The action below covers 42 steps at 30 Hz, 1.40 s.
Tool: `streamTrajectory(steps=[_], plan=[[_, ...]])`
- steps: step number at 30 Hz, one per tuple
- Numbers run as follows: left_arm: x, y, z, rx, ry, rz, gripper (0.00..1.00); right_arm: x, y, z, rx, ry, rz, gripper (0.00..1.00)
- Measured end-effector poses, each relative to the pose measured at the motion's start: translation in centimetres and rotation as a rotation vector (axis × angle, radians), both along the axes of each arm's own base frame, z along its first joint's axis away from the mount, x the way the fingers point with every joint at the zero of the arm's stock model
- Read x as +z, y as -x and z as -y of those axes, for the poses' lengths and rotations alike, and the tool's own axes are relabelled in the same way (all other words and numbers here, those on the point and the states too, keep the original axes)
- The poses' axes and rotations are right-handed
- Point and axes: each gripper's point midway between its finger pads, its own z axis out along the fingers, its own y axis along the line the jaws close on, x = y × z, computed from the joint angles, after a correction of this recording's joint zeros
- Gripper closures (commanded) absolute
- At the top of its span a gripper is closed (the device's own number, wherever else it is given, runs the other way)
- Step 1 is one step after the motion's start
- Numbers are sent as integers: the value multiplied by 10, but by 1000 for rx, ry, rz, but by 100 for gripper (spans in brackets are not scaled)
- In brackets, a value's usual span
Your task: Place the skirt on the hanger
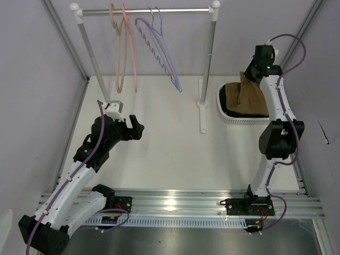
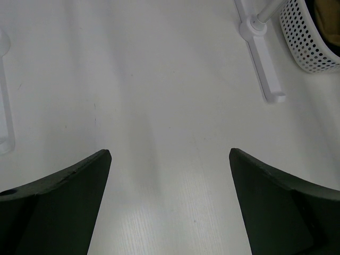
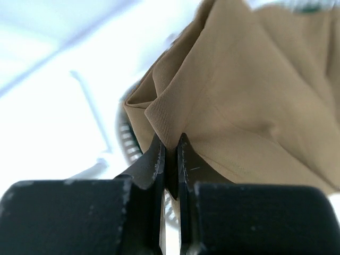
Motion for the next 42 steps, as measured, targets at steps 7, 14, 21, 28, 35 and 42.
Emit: streamTrajectory(steps=[7,14,21,28,35,42], plan=[[0,0,0,0,0,-1,1,154,48,-15,80,-45,360,100],[0,0,0,-1,0,-1,1,277,105,-33,178,-56,670,100],[0,0,0,-1,0,-1,1,313,141,-61,290,-92,757,100],[0,0,0,-1,0,-1,1,307,169,-99,397,-150,747,100],[-1,1,3,-16,4,-6,1,250,182,-171,540,-190,607,100],[-2,2,5,-30,4,-9,1,204,171,-232,628,-161,484,100]])
